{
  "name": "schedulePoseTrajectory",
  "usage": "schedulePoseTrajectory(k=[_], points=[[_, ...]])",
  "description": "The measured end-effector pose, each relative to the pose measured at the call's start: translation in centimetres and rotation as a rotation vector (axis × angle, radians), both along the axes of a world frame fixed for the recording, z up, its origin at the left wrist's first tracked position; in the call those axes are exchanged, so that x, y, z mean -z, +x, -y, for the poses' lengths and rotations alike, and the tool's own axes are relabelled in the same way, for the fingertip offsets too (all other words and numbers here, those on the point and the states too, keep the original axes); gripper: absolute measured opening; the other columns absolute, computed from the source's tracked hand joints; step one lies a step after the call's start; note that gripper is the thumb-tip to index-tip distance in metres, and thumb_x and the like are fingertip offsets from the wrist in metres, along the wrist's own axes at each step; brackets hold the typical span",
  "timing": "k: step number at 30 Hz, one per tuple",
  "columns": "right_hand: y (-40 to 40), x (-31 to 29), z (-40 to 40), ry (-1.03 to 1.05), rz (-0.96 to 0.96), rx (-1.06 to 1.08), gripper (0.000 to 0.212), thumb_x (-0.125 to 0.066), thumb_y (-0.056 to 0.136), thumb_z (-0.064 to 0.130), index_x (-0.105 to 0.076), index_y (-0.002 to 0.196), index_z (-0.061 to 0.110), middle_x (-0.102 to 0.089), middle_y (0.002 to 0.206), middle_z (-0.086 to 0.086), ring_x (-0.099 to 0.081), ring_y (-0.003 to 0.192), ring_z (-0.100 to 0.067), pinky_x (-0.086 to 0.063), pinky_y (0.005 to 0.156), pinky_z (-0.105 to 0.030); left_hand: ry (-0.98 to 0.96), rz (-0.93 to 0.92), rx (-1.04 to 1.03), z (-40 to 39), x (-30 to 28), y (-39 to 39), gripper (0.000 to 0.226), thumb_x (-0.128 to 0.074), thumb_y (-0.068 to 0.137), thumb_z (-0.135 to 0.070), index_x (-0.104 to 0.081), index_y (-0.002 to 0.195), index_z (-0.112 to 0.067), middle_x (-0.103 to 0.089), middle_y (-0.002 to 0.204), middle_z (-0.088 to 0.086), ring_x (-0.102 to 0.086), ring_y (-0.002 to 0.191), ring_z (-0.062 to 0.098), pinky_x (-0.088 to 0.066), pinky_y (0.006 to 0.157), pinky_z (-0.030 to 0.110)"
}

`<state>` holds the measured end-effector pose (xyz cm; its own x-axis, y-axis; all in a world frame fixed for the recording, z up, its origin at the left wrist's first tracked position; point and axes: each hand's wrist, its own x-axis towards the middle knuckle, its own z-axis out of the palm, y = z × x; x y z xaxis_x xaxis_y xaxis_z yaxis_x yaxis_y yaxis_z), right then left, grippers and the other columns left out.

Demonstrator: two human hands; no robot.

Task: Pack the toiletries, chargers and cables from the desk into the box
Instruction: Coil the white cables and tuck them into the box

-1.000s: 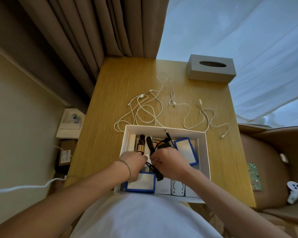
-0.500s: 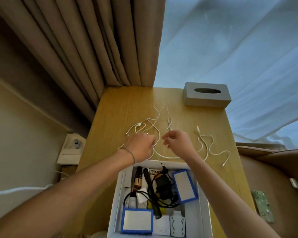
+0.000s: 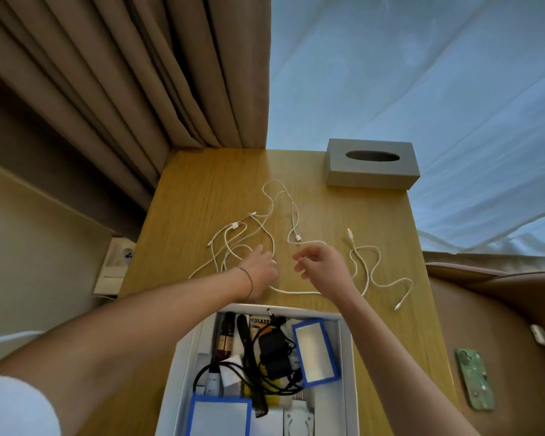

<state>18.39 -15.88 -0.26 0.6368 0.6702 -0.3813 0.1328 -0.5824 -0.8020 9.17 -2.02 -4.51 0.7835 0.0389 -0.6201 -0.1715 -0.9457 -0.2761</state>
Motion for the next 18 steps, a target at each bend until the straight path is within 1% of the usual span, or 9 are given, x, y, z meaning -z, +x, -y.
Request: schedulePoseTrajectory(k=[2, 4, 5, 7, 8, 10, 14, 17, 18], points=[[0.3, -0.1, 0.5, 0.015, 0.000, 0.006, 0.021, -0.056, 0.096, 0.010, -0.071, 0.096, 0.025, -0.074, 0.083, 0.005, -0.071, 0.074, -0.011, -0.059, 0.067, -0.032, -0.086, -0.021, -0.043, -0.3, -0.1, 0.2, 0.018, -0.057, 0.096, -0.032, -0.067, 0.105, -0.021, -0.068, 0.108, 0.002, -0.056, 0.112, 0.024, -0.027, 0.112, 0.051], [0.5, -0.2, 0.9, 0.044, 0.012, 0.031, 0.021, -0.055, 0.096, 0.010, -0.073, 0.099, 0.022, -0.075, 0.082, 0.006, -0.070, 0.074, -0.009, -0.058, 0.069, -0.030, -0.244, 0.044, -0.130, -0.9, -0.9, 0.0, 0.020, -0.053, 0.097, -0.039, -0.063, 0.088, -0.024, -0.067, 0.091, -0.002, -0.059, 0.101, 0.022, -0.026, 0.115, 0.049], [0.5, -0.4, 1.1, 0.058, 0.019, 0.040, 0.021, -0.056, 0.096, 0.010, -0.074, 0.100, 0.021, -0.075, 0.083, 0.006, -0.071, 0.075, -0.010, -0.059, 0.072, -0.031, -0.323, 0.091, -0.184, -1.2, -1.6, -0.3, 0.024, -0.052, 0.096, -0.041, -0.062, 0.082, -0.024, -0.065, 0.086, -0.003, -0.060, 0.095, 0.022, -0.034, 0.110, 0.046], [0.4, -1.0, 1.5, 0.090, 0.033, 0.039, 0.021, -0.058, 0.096, 0.011, -0.075, 0.103, 0.021, -0.077, 0.089, 0.007, -0.071, 0.082, -0.008, -0.059, 0.081, -0.032, -0.504, 0.179, -0.335, -1.8, -3.2, -0.9, 0.024, -0.055, 0.095, -0.042, -0.061, 0.081, -0.023, -0.063, 0.080, -0.004, -0.059, 0.080, 0.019, -0.052, 0.083, 0.038], [0.3, -1.4, 1.7, 0.110, 0.040, 0.028, 0.020, -0.059, 0.097, 0.012, -0.075, 0.105, 0.021, -0.077, 0.095, 0.007, -0.070, 0.088, -0.005, -0.058, 0.085, -0.031, -0.589, 0.219, -0.412, -2.1, -4.1, -1.2, 0.023, -0.057, 0.095, -0.042, -0.060, 0.079, -0.026, -0.062, 0.077, -0.005, -0.058, 0.073, 0.016, -0.052, 0.070, 0.034], [-0.2, -2.3, 1.9, 0.144, 0.076, -0.008, 0.020, -0.059, 0.098, 0.017, -0.073, 0.112, 0.022, -0.075, 0.106, 0.008, -0.068, 0.099, -0.003, -0.055, 0.092, -0.030, -0.749, 0.332, -0.551, -2.4, -6.1, -1.9, 0.024, -0.059, 0.096, -0.041, -0.058, 0.075, -0.029, -0.059, 0.069, -0.007, -0.053, 0.061, 0.009, -0.047, 0.058, 0.031], [-1.9, -4.3, 1.7, 0.224, 0.160, -0.062, 0.028, -0.054, 0.101, 0.031, -0.065, 0.127, 0.030, -0.069, 0.117, 0.017, -0.064, 0.105, -0.001, -0.052, 0.094, -0.025, -1.102, 0.615, -0.760, -2.2, -10.3, -3.0, 0.023, -0.062, 0.096, -0.033, -0.067, 0.081, -0.016, -0.060, 0.066, 0.000, -0.048, 0.055, 0.007, -0.043, 0.055, 0.029], [-3.5, -6.4, 1.3, 0.356, 0.132, -0.027, 0.031, -0.054, 0.101, 0.042, -0.059, 0.131, 0.039, -0.068, 0.117, 0.023, -0.068, 0.098, -0.016, -0.052, 0.081, -0.014, -1.373, 0.801, -0.850, -1.8, -13.9, -4.0, 0.020, -0.067, 0.093, -0.022, -0.071, 0.079, -0.008, -0.065, 0.075, 0.019, -0.055, 0.063, 0.024, -0.049, 0.061, 0.038], [-3.9, -7.3, 1.0, 0.413, 0.106, -0.020, 0.036, -0.057, 0.099, 0.043, -0.057, 0.134, 0.039, -0.068, 0.120, 0.021, -0.069, 0.102, -0.014, -0.054, 0.084, -0.017, -1.466, 0.855, -0.875, -1.7, -15.0, -4.3, 0.020, -0.067, 0.093, -0.018, -0.071, 0.077, -0.007, -0.066, 0.079, 0.022, -0.057, 0.066, 0.025, -0.050, 0.065, 0.037]])
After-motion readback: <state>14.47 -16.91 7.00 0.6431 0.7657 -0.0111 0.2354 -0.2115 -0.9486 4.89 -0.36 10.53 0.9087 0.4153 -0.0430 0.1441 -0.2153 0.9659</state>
